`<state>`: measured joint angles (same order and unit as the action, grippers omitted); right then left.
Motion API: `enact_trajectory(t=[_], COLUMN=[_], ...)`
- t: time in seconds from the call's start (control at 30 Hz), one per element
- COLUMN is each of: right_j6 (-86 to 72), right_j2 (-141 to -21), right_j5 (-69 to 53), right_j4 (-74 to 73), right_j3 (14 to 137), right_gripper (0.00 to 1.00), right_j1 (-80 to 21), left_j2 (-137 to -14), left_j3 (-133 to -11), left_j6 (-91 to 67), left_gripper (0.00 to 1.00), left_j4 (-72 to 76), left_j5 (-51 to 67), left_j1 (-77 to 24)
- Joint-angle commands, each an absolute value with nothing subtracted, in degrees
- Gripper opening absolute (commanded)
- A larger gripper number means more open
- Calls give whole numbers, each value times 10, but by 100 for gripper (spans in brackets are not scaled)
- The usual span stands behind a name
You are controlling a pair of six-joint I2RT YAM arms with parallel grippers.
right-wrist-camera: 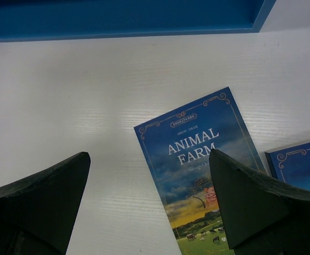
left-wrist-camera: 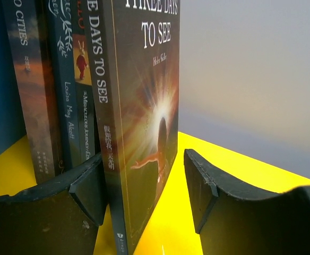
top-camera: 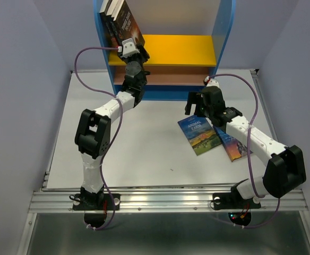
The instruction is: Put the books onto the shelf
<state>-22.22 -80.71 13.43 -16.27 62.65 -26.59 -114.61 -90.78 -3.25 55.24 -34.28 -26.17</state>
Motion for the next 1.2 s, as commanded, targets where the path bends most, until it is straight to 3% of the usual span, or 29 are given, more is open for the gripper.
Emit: enact_trajectory(t=[0.0, 0.07, 0.3, 0.43, 0.53, 0.6, 0.73, 0.77, 0.87, 1.0, 1.17], right_j6=[-213, -213, -212, -213, -212, -209, -202, -199, -194, -188, -180], right_j2=[-799, -798, -799, -797, -795, -792, -789, -788, -785, -779, -773], right_j5=[129, 125, 113, 105, 106, 106, 105, 106, 109, 113, 119], right_j4=[-142, -142, -142, -140, -140, -137, -136, -135, -135, -135, -134], right_j3=[641, 640, 634, 629, 625, 622, 619, 619, 617, 611, 605], right_gripper=[100, 100, 100, 100, 100, 100, 100, 100, 100, 100, 100], right_j1=[-265, -265, -265, -265, -265, -265, -265, -265, -265, -265, -265], left_j2=[-1100, -1083, -1018, -983, -961, -947, -926, -919, -915, -938, -948], left_j3=[-904, -885, -835, -831, -848, -853, -862, -864, -892, -970, -998], left_j6=[-36, -48, -97, -91, -94, -96, -112, -120, -104, -19, 64], left_gripper=[68, 72, 73, 48, 39, 39, 26, 15, 0, 0, 0], left_j4=[552, 544, 512, 471, 405, 380, 327, 313, 266, 158, 100], left_j5=[-405, -410, -390, -353, -295, -265, -186, -152, -96, 121, 257], left_j1=[-265, -267, -270, -269, -265, -264, -247, -234, -213, -159, -120])
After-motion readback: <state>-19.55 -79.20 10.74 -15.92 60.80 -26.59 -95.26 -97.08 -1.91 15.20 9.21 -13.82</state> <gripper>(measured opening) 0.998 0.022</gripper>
